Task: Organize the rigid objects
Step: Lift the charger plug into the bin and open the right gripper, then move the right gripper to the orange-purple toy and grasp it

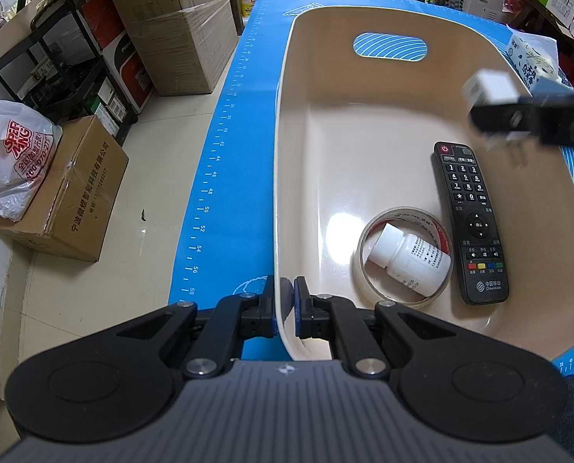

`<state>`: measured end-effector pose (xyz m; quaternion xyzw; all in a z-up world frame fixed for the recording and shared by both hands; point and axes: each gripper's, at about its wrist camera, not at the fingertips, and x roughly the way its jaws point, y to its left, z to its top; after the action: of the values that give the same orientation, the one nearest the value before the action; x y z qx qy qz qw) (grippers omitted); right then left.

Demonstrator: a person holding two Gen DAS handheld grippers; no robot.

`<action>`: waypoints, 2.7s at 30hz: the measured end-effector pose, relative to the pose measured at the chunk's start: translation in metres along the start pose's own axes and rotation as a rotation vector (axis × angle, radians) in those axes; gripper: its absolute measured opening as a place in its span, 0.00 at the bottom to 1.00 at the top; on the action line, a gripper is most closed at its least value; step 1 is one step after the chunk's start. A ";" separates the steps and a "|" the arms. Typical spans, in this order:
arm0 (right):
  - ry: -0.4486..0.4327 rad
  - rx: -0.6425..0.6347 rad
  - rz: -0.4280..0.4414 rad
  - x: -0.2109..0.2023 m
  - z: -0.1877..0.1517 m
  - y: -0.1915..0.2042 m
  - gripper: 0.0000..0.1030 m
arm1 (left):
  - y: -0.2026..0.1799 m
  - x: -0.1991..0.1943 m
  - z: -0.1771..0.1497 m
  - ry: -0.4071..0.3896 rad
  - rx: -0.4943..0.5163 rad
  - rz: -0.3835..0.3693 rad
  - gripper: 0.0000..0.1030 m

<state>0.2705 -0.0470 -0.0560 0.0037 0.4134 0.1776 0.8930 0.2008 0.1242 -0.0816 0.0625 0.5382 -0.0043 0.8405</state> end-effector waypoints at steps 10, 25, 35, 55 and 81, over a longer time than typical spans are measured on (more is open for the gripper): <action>0.189 -0.097 -0.006 0.036 -0.024 0.028 0.43 | 0.000 0.000 0.001 -0.001 0.000 0.000 0.09; 0.314 -0.181 -0.019 0.058 -0.038 0.041 0.44 | 0.000 0.000 0.000 -0.001 0.000 -0.001 0.09; 0.197 -0.132 0.058 0.030 -0.021 0.034 0.73 | -0.001 0.001 0.002 -0.001 -0.002 -0.003 0.09; 0.030 -0.038 -0.052 -0.037 0.002 -0.049 0.98 | 0.000 0.001 0.001 -0.003 -0.009 -0.004 0.09; 0.244 -0.170 -0.141 0.038 -0.076 -0.136 0.96 | 0.001 0.001 -0.001 -0.001 -0.009 -0.001 0.09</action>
<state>0.2798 -0.1729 -0.1548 -0.1226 0.5014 0.1481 0.8436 0.2005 0.1258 -0.0827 0.0587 0.5379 -0.0022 0.8410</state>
